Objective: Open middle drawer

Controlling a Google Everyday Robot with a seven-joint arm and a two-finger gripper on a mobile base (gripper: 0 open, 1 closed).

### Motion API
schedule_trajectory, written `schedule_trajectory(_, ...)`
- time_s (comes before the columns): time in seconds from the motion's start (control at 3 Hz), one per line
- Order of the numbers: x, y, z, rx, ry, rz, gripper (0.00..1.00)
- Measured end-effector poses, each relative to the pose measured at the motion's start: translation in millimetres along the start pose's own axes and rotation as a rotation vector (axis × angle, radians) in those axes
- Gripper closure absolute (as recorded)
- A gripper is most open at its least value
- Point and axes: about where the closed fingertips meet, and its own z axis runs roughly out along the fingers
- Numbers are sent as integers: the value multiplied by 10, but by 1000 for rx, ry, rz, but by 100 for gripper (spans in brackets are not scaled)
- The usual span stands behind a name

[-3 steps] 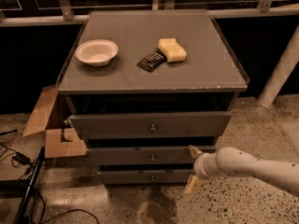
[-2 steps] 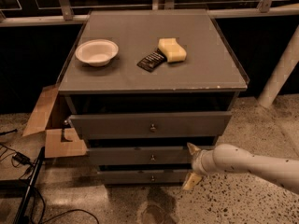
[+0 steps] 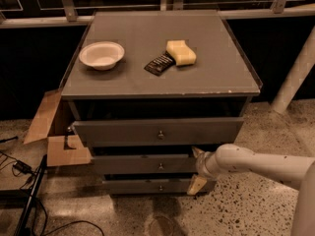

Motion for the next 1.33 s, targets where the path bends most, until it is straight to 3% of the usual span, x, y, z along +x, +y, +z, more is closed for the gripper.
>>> schedule_trajectory(1.33,-166,-183,301,-52,62,-57,0)
